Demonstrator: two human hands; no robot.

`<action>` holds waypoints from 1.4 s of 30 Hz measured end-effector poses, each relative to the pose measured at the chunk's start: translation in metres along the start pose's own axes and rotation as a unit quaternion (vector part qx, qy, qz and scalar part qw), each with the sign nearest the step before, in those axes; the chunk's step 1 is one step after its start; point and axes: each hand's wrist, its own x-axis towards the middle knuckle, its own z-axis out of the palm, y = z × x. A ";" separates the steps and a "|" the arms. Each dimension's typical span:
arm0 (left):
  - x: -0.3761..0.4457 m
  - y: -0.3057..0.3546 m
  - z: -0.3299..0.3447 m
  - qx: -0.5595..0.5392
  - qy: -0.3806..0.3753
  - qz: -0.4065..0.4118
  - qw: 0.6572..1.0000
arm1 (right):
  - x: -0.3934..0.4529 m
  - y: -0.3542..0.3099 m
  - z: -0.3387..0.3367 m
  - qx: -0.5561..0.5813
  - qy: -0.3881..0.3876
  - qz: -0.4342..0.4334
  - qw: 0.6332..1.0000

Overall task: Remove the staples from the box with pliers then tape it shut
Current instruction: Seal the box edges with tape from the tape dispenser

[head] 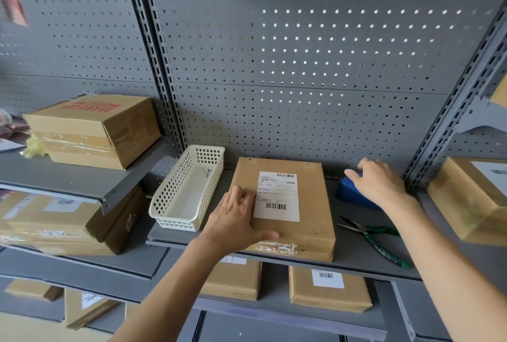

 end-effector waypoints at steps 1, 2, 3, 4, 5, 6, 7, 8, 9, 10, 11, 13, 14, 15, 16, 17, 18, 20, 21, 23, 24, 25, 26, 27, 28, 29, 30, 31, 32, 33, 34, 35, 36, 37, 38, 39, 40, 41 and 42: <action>-0.001 0.001 0.001 -0.002 0.005 -0.002 1.000 | 0.003 -0.012 -0.003 0.032 0.014 -0.015 0.999; -0.002 0.001 0.002 -0.005 0.010 -0.002 1.000 | 0.006 -0.025 -0.005 0.066 0.016 -0.033 0.997; -0.002 0.002 0.003 -0.010 0.011 -0.002 1.000 | 0.009 -0.039 -0.007 0.093 0.009 -0.054 0.994; -0.003 0.001 0.004 -0.014 0.012 -0.002 1.000 | 0.012 -0.052 -0.008 0.108 0.001 -0.078 0.991; -0.003 0.001 0.005 -0.016 0.013 -0.001 1.000 | 0.015 -0.066 -0.007 0.119 -0.008 -0.102 0.988; -0.004 0.001 0.006 -0.017 0.017 0.000 1.000 | 0.019 -0.081 -0.006 0.126 -0.016 -0.122 0.984; -0.004 0.001 0.008 -0.016 0.023 0.003 1.000 | 0.023 -0.094 -0.004 0.131 -0.025 -0.138 0.981; -0.004 0.001 0.009 -0.017 0.032 0.004 0.999 | 0.028 -0.109 -0.002 0.133 -0.036 -0.156 0.978; -0.004 0.000 0.010 -0.019 0.037 0.005 0.999 | 0.032 -0.122 0.000 0.129 -0.050 -0.169 0.976; -0.005 0.001 0.010 -0.020 0.041 0.006 0.999 | 0.035 -0.135 0.002 0.117 -0.069 -0.176 0.975; -0.005 0.001 0.010 -0.021 0.043 0.006 0.999 | 0.038 -0.146 0.006 0.096 -0.089 -0.176 0.976; -0.005 0.001 0.010 -0.019 0.046 0.006 0.999 | 0.043 -0.161 0.013 0.061 -0.140 -0.160 0.975; -0.005 0.001 0.010 -0.018 0.048 0.006 0.999 | 0.044 -0.166 0.019 0.055 -0.167 -0.153 0.972; -0.006 0.001 0.010 -0.017 0.051 0.005 0.999 | 0.045 -0.170 0.026 0.052 -0.190 -0.144 0.970; -0.006 0.002 0.011 -0.017 0.053 0.004 0.998 | 0.044 -0.173 0.031 0.048 -0.202 -0.134 0.969; -0.006 0.003 0.012 -0.014 0.055 0.004 0.998 | 0.044 -0.176 0.036 0.045 -0.203 -0.123 0.970; -0.006 0.004 0.013 -0.010 0.057 0.005 0.998 | 0.044 -0.177 0.041 0.042 -0.199 -0.115 0.972; -0.006 0.005 0.014 -0.005 0.066 0.006 0.998 | 0.043 -0.179 0.044 0.039 -0.194 -0.107 0.974; -0.006 0.005 0.014 -0.006 0.071 0.005 0.997 | 0.042 -0.179 0.042 0.040 -0.198 -0.104 0.974; -0.007 0.005 0.012 -0.010 0.073 0.003 0.997 | 0.043 -0.180 0.040 0.043 -0.210 -0.099 0.972; -0.008 0.005 0.012 -0.011 0.071 0.002 0.997 | 0.043 -0.180 0.038 0.045 -0.215 -0.096 0.971; -0.009 0.006 0.011 -0.013 0.071 0.000 0.997 | 0.043 -0.180 0.037 0.046 -0.220 -0.094 0.970; -0.010 0.007 0.010 -0.015 0.075 -0.003 0.997 | 0.043 -0.180 0.035 0.047 -0.224 -0.093 0.969; -0.011 0.007 0.008 -0.016 0.077 -0.005 0.997 | 0.044 -0.180 0.033 0.046 -0.233 -0.092 0.967; -0.013 0.008 0.007 -0.015 0.077 -0.006 0.997 | 0.047 -0.179 0.033 0.049 -0.242 -0.093 0.965; -0.015 0.009 0.006 -0.012 0.079 -0.005 0.997 | 0.048 -0.178 0.030 0.051 -0.250 -0.093 0.962; -0.018 0.009 0.005 -0.007 0.086 -0.003 0.996 | 0.048 -0.176 0.027 0.053 -0.260 -0.095 0.960; -0.020 0.010 0.004 -0.005 0.097 -0.001 0.995 | 0.047 -0.174 0.021 0.057 -0.269 -0.097 0.957; -0.023 0.010 0.003 -0.006 0.113 -0.001 0.994 | 0.045 -0.172 0.014 0.059 -0.279 -0.104 0.953; -0.026 0.009 0.001 -0.010 0.132 0.002 0.991 | 0.045 -0.170 0.007 0.059 -0.289 -0.108 0.949; -0.027 0.009 0.000 -0.014 0.152 0.009 0.988 | 0.044 -0.168 0.000 0.058 -0.299 -0.112 0.946; -0.029 0.008 -0.002 -0.015 0.169 0.021 0.985 | 0.045 -0.165 -0.005 0.058 -0.308 -0.112 0.943; -0.031 0.007 -0.005 -0.012 0.185 0.032 0.982 | 0.046 -0.161 -0.008 0.061 -0.314 -0.112 0.941; -0.032 0.003 -0.008 -0.012 0.197 0.040 0.979 | 0.047 -0.156 -0.012 0.069 -0.318 -0.108 0.939; -0.033 0.000 -0.013 -0.017 0.209 0.045 0.977 | 0.047 -0.151 -0.016 0.079 -0.319 -0.105 0.939; -0.033 -0.005 -0.018 -0.031 0.220 0.045 0.974 | 0.048 -0.144 -0.019 0.091 -0.320 -0.099 0.938; -0.033 -0.012 -0.022 -0.049 0.233 0.043 0.970 | 0.048 -0.137 -0.023 0.104 -0.320 -0.091 0.937; -0.032 -0.019 -0.025 -0.071 0.248 0.039 0.965 | 0.048 -0.131 -0.027 0.120 -0.320 -0.082 0.936; -0.030 -0.027 -0.027 -0.095 0.261 0.031 0.960 | 0.047 -0.124 -0.031 0.142 -0.319 -0.074 0.934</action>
